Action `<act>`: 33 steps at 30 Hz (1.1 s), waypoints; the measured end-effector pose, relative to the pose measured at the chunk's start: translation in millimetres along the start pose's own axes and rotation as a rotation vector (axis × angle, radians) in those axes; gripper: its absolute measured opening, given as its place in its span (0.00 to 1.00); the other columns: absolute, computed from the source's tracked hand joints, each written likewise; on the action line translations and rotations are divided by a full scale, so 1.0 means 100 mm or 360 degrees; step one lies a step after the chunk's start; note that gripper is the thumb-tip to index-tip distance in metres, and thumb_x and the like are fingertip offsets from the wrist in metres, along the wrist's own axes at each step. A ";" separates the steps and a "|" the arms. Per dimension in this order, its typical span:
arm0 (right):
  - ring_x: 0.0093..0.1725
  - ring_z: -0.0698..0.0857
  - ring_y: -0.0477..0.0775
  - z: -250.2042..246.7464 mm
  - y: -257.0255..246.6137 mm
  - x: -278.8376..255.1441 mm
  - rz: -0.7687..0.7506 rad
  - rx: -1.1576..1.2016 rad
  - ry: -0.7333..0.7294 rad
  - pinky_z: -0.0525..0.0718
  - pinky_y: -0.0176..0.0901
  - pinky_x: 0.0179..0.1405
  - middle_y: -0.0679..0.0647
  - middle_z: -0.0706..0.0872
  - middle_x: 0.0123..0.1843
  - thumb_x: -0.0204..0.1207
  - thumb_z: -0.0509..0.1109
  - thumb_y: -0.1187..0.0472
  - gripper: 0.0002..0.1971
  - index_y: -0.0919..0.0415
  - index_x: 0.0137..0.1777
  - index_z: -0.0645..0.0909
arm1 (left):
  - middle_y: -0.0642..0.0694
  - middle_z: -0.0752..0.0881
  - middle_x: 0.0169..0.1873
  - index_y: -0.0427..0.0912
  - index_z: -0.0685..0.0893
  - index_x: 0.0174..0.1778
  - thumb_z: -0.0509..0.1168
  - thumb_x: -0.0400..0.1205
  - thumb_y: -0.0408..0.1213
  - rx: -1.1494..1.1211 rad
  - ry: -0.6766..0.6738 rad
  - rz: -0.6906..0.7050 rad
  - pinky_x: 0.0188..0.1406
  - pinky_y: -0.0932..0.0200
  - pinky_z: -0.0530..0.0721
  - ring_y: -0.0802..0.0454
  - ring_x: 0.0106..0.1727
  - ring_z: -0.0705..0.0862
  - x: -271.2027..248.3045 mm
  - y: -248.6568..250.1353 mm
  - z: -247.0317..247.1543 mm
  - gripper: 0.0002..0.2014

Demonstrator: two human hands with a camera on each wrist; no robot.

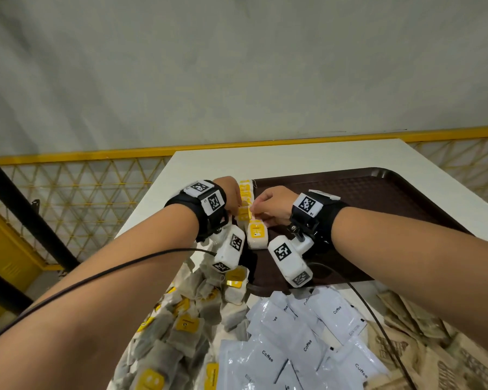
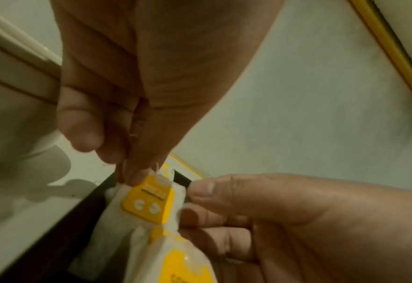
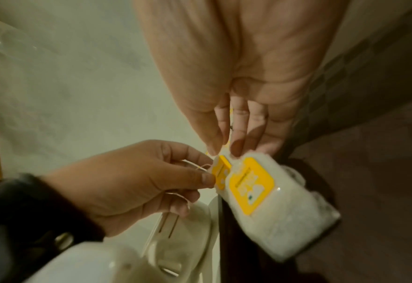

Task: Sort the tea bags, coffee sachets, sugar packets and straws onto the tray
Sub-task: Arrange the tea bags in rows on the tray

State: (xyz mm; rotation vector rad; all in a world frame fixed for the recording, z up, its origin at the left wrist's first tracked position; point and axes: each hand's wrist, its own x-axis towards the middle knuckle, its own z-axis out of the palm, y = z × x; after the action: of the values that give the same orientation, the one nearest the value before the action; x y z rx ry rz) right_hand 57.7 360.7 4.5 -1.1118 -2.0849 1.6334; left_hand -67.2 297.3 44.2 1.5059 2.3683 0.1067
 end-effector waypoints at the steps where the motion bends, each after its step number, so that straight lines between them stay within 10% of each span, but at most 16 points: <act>1: 0.35 0.81 0.54 -0.02 0.00 -0.02 0.0022 0.0015 -0.0006 0.85 0.46 0.40 0.62 0.83 0.36 0.76 0.72 0.68 0.08 0.64 0.36 0.80 | 0.37 0.88 0.46 0.33 0.87 0.56 0.72 0.76 0.28 0.0010 0.0013 -0.0011 0.46 0.56 0.83 0.48 0.41 0.83 0.01 0.01 0.01 0.13; 6: 0.28 0.78 0.48 -0.16 0.02 -0.14 0.0170 -0.0293 -0.0242 0.83 0.41 0.37 0.54 0.79 0.29 0.70 0.79 0.65 0.10 0.61 0.42 0.78 | 0.37 0.90 0.47 0.32 0.88 0.51 0.72 0.74 0.30 0.0126 -0.0016 -0.0076 0.52 0.48 0.88 0.41 0.48 0.89 0.05 0.04 0.08 0.11; 12: 0.43 0.82 0.62 -0.08 0.04 -0.22 0.0070 -0.0253 -0.0258 0.80 0.49 0.40 0.61 0.83 0.35 0.67 0.77 0.75 0.15 0.61 0.46 0.77 | 0.36 0.89 0.46 0.31 0.88 0.50 0.73 0.73 0.32 0.0202 -0.0023 -0.0065 0.50 0.50 0.86 0.44 0.40 0.84 0.04 0.07 0.08 0.12; 18: 0.29 0.83 0.50 0.00 0.04 -0.22 -0.0003 -0.0115 -0.0072 0.85 0.43 0.33 0.57 0.81 0.32 0.67 0.76 0.77 0.14 0.61 0.43 0.77 | 0.38 0.88 0.48 0.32 0.86 0.56 0.66 0.79 0.30 0.0145 0.0094 -0.0076 0.51 0.53 0.85 0.43 0.44 0.85 0.03 0.03 0.07 0.11; 27: 0.29 0.81 0.51 0.07 0.01 -0.23 -0.0022 -0.0081 0.0022 0.86 0.42 0.31 0.57 0.80 0.33 0.69 0.74 0.77 0.13 0.60 0.42 0.77 | 0.47 0.83 0.30 0.34 0.87 0.56 0.68 0.78 0.26 -0.0212 -0.0155 0.0006 0.31 0.61 0.82 0.58 0.23 0.80 -0.16 -0.03 0.01 0.11; 33: 0.31 0.82 0.53 0.12 0.01 -0.25 -0.0021 -0.0014 0.0032 0.88 0.45 0.35 0.60 0.80 0.35 0.69 0.73 0.79 0.13 0.62 0.43 0.77 | 0.43 0.86 0.38 0.36 0.87 0.57 0.67 0.79 0.27 -0.0128 -0.0134 0.0000 0.25 0.66 0.80 0.56 0.28 0.80 -0.15 -0.03 0.05 0.12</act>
State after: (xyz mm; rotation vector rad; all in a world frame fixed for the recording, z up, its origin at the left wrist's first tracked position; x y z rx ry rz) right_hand 67.7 334.3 5.6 -1.1107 -2.0846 1.6018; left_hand -62.2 282.3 42.6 1.4445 2.2706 0.1340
